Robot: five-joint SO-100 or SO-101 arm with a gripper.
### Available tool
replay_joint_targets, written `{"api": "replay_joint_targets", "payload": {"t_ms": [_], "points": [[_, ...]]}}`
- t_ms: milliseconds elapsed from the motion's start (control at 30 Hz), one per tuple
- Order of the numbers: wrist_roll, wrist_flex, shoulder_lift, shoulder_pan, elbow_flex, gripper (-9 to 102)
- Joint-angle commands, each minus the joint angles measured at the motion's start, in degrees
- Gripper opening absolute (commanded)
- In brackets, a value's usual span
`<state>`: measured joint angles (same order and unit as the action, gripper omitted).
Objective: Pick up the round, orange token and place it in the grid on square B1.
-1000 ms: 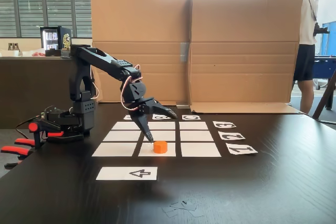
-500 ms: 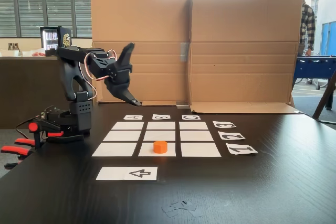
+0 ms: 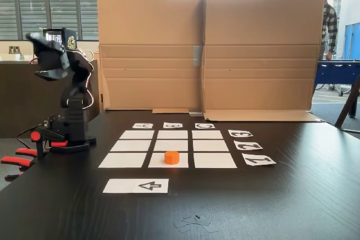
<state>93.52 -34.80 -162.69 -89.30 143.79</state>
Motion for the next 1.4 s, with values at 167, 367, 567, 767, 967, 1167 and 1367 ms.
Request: {"api": "replay_joint_targets", "payload": {"t_ms": [167, 367, 567, 767, 967, 1167, 1367], "points": [[-5.36, -17.67, -28.12, -4.04, 18.63, -1], [-9.67, -18.98, -28.12, -7.03, 25.22, -1], [-11.16, -18.81, -28.30, -7.91, 27.42, -1], [-10.46, -19.42, -28.30, -9.14, 27.16, -1], [-10.55, -19.34, -28.04, -8.35, 27.07, -1], [-10.55, -19.34, -28.04, -8.35, 27.07, -1], [-10.55, -19.34, -28.04, -8.35, 27.07, -1]]}}
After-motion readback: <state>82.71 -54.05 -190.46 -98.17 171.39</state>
